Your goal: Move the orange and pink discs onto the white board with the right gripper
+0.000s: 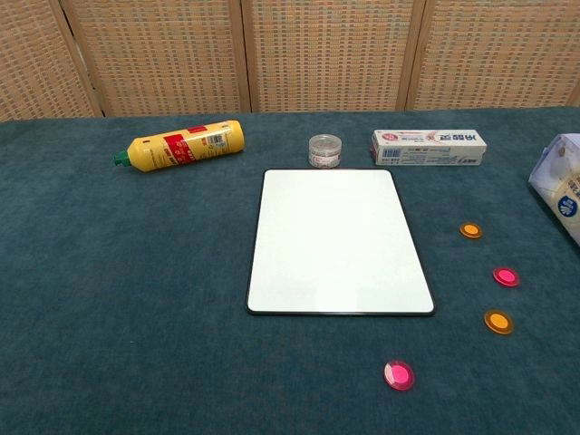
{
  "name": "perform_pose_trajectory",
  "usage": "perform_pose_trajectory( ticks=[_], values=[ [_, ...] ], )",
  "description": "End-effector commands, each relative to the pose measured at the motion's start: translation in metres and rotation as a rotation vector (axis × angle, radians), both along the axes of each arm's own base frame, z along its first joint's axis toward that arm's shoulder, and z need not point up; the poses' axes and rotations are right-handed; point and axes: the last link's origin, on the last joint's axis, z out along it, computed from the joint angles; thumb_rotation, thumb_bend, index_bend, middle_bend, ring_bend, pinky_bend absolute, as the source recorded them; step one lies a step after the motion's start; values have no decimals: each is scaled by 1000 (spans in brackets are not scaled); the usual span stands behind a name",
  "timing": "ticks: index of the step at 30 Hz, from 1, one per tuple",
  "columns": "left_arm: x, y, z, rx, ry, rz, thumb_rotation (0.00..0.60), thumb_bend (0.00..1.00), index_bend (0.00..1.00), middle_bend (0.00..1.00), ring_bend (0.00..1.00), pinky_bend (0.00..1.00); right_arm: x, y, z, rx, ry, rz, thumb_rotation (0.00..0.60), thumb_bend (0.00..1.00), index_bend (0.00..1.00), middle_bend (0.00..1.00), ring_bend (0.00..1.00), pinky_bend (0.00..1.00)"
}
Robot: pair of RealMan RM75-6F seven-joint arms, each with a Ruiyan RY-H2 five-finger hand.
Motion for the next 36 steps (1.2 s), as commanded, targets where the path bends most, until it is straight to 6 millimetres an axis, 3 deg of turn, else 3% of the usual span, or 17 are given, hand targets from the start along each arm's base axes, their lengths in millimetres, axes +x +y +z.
perform_pose_trajectory(
  ticks=[1,13,17,22,24,26,29,31,34,36],
  values=[
    [0,0,0,0,2,0,600,0,0,0,0,0,0,0,0,1,1,-1,600,156,0,0,0,0],
    [0,2,-1,-3,2,3,600,0,0,0,0,0,-1,-6,-7,34,10,-13,600,156,0,0,0,0],
    [0,2,1,9,-5,8,600,0,0,0,0,0,5,-22,-9,70,21,-6,600,156,0,0,0,0],
    [0,5,1,18,-4,17,600,0,0,0,0,0,29,-60,-6,127,82,33,600,156,0,9,0,14],
    [-1,7,0,20,-2,24,600,0,0,0,0,0,45,-81,-6,146,113,66,600,169,0,88,55,99],
    [-1,9,-1,20,4,33,600,0,0,0,0,0,62,-105,-7,163,163,91,600,182,0,259,222,295],
    [-2,14,-3,28,15,49,600,0,0,0,0,0,86,-139,-16,172,224,128,600,182,0,571,546,702],
    [-3,17,-4,30,22,60,600,0,0,0,0,0,98,-157,-28,196,249,134,600,182,1,686,656,846],
    [-4,21,-6,27,26,74,600,0,0,0,0,0,108,-177,-46,235,278,134,600,182,43,799,763,968],
    [-5,25,-7,22,30,88,600,0,0,0,0,0,114,-192,-63,269,292,114,600,183,100,858,822,998]
  ],
)
